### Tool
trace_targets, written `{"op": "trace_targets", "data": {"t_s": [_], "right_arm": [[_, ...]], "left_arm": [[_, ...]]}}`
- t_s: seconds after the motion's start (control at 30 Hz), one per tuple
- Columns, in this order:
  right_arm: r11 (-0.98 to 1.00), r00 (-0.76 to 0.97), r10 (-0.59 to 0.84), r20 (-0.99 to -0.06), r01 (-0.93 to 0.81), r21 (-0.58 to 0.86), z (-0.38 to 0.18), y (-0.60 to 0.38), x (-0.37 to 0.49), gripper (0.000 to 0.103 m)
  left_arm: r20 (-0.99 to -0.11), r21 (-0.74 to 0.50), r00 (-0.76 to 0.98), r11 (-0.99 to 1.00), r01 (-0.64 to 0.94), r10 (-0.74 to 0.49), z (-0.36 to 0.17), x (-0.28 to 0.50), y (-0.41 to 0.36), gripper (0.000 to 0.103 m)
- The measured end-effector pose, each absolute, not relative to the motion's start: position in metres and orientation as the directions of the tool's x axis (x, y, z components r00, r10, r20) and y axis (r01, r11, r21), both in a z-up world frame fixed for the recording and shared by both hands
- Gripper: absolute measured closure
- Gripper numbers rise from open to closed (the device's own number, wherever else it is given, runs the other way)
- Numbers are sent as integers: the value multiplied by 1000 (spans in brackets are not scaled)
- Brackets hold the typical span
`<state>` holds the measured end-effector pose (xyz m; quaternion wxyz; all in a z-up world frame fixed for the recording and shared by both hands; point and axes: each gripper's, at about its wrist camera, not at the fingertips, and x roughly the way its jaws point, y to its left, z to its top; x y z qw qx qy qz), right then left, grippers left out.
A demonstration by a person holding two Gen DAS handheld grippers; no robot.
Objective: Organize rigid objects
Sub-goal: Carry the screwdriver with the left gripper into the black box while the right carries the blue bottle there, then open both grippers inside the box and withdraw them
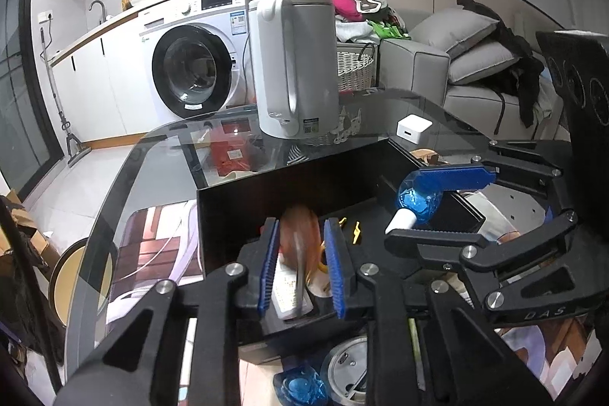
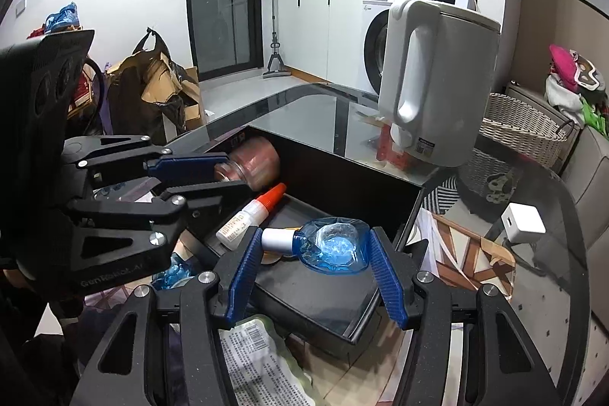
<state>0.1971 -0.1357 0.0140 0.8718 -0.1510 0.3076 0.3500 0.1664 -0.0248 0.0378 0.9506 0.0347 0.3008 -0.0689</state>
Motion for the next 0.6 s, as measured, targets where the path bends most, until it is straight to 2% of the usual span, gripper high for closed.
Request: {"op": "trace_targets", "data": {"t_s": [0.2, 0.3, 0.33, 0.4, 0.43, 0.6], "right_arm": [[710, 562, 517, -646, -703, -43, 14, -135, 198, 46], [722, 581, 516, -629, -691, -46, 17, -138, 196, 41], [727, 587, 518, -622, -685, -41, 19, -140, 194, 37], [736, 597, 523, -608, -677, -32, 23, -145, 189, 29], [742, 606, 527, -596, -670, -26, 27, -149, 184, 22], [780, 640, 513, -572, -626, -1, 38, -169, 162, 3]], "left_arm": [[-593, 27, 797, 987, 161, -114, 33, 165, -26, 82], [-602, 19, 790, 987, 157, -114, 33, 162, -24, 80], [-600, 19, 792, 988, 156, -114, 34, 159, -23, 77], [-592, 22, 799, 989, 148, -106, 37, 152, -22, 60], [-584, 16, 805, 990, 144, -108, 40, 147, -20, 46], [-568, -3, 816, 991, 131, -110, 45, 128, -14, 42]]}}
